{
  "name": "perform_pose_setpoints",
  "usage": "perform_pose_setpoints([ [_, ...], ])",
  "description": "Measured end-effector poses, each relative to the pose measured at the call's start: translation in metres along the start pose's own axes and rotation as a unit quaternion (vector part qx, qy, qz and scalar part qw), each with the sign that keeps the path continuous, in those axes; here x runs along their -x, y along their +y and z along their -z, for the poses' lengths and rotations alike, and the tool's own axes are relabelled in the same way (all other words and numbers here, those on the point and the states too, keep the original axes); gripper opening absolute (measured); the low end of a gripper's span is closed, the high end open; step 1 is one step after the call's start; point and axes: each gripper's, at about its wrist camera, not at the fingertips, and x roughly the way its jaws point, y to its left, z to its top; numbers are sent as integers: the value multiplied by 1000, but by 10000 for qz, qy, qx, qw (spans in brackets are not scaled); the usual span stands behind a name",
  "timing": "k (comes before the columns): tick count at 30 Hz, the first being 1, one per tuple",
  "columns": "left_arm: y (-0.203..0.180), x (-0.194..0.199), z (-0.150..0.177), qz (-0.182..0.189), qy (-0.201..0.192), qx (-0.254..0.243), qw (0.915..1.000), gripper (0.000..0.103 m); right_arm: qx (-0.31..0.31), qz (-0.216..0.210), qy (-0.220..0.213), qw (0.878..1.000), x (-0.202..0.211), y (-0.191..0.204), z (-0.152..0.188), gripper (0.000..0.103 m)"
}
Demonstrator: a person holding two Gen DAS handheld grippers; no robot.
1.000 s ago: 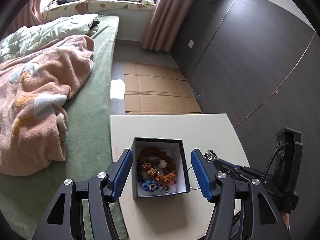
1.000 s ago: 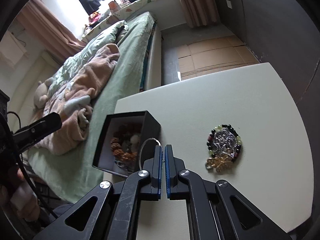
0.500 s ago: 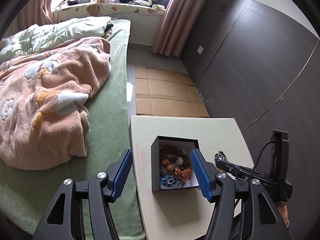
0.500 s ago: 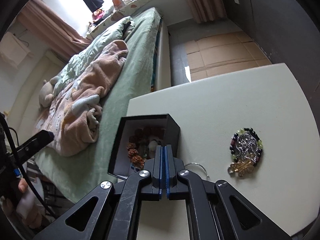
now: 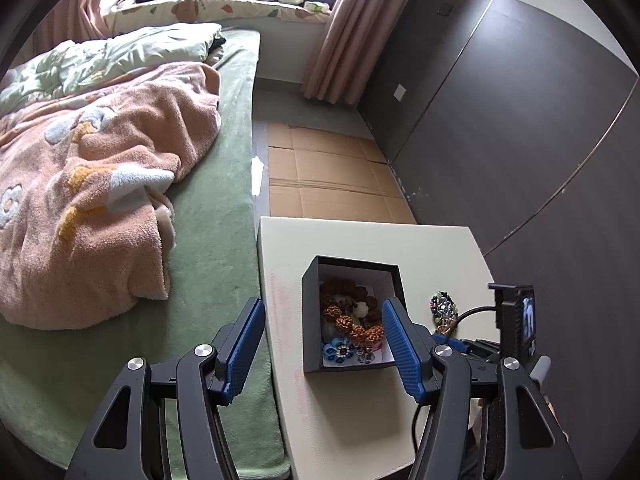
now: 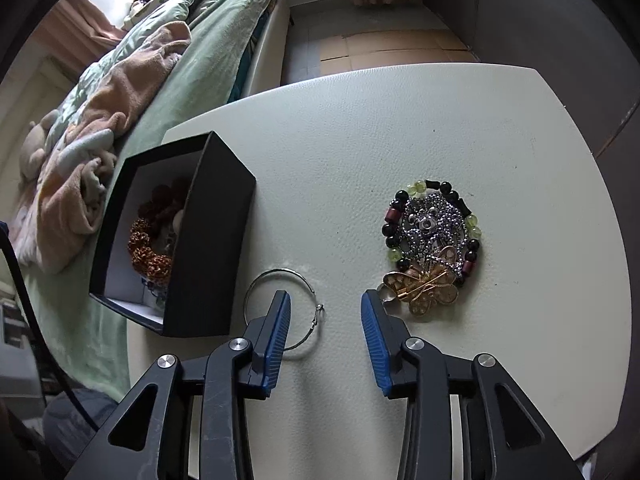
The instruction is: Organize jewelry
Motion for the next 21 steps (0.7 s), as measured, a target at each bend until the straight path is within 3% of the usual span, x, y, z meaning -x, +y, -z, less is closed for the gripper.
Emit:
perform_pose_setpoints([
  [5,3,0,1,18,6,60,10000,62,497,629,29,9968,-9,21,4,38],
  [7,4,1,1,36,-13,77,10000,62,770,901,-24,9930,-11,31,8,31],
  [9,6,2,2,38,-18,97,9999,62,944,849,-15,9919,-10,36,11,4],
  [13,8,5,4,44,-31,88,9999,62,780,670,22,9947,-5,26,10,3],
  [21,9,10,3,72,-83,83,9999,62,241,72,-682,9974,49,11,-7,3],
])
